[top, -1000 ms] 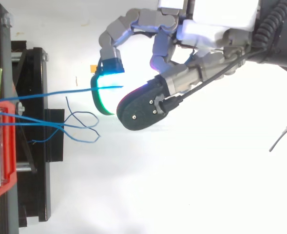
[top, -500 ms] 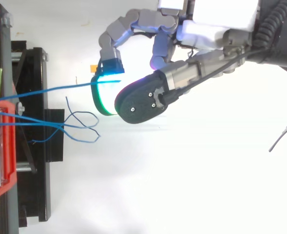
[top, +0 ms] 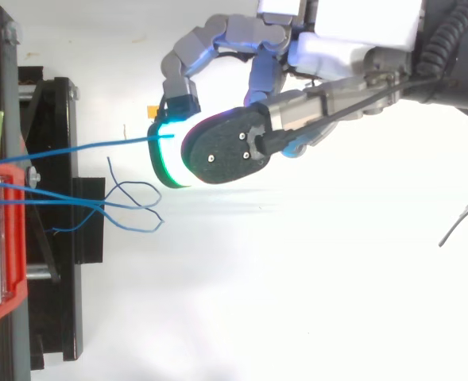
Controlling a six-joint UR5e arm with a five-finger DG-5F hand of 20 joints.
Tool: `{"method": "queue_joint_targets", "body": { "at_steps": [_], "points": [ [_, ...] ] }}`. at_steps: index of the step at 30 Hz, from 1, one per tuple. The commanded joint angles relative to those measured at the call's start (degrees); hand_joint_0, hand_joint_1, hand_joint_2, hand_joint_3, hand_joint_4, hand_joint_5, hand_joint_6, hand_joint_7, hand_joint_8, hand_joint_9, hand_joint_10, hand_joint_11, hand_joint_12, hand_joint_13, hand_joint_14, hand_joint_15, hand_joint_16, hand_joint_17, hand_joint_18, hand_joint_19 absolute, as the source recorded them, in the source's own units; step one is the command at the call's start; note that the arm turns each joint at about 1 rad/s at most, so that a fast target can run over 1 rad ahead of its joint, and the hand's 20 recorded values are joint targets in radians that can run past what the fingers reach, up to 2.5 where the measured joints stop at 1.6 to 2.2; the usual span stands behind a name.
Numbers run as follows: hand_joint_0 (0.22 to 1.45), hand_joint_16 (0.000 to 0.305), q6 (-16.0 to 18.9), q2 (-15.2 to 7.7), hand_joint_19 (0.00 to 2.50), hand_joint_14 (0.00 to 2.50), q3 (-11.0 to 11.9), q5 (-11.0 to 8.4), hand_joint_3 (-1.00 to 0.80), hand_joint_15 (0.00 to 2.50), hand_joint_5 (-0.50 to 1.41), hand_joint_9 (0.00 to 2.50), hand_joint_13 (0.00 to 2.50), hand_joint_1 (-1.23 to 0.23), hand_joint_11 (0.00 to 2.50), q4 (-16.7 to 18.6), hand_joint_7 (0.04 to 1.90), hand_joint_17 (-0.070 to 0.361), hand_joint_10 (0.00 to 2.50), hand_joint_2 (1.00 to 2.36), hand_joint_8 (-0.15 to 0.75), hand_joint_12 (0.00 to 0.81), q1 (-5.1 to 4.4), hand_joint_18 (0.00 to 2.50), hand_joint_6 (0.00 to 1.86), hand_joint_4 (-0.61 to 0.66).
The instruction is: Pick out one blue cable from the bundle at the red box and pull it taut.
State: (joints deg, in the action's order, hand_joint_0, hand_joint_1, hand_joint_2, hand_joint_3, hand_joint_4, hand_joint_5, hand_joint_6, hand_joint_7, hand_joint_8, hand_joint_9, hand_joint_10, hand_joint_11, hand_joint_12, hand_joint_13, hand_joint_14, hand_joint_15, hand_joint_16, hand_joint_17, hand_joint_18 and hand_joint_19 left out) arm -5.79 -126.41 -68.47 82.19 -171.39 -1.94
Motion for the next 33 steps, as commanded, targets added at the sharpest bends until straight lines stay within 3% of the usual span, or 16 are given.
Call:
{"method": "queue_joint_targets", "body": {
  "at_steps": [1,18,29,33],
  "points": [
    [0.63,0.041,0.0,-0.1,1.77,2.35,0.0,0.08,-0.45,1.15,-0.16,1.61,1.21,-0.57,1.71,0.0,1.12,0.091,0.76,1.00,0.217,0.307,0.00,1.25,0.84,-0.01],
    [0.64,0.041,0.1,0.0,1.75,2.30,0.0,-0.01,-0.20,1.16,-0.16,1.56,1.22,-0.77,1.67,-0.1,1.13,0.093,0.78,1.02,0.223,0.307,0.00,1.24,0.88,-0.05],
    [0.66,0.042,0.2,0.0,1.76,2.27,0.0,-0.10,-0.23,1.18,-0.17,1.54,1.21,-0.77,1.67,-0.1,1.15,0.094,0.77,1.02,0.240,0.317,0.09,1.23,0.88,-0.03],
    [0.66,0.043,0.3,0.5,1.76,2.28,0.0,0.08,-0.23,1.18,-0.17,1.52,1.20,-0.75,1.66,-1.8,1.15,0.096,0.78,1.02,0.253,0.324,0.18,1.21,0.89,0.00]
  ]
}}
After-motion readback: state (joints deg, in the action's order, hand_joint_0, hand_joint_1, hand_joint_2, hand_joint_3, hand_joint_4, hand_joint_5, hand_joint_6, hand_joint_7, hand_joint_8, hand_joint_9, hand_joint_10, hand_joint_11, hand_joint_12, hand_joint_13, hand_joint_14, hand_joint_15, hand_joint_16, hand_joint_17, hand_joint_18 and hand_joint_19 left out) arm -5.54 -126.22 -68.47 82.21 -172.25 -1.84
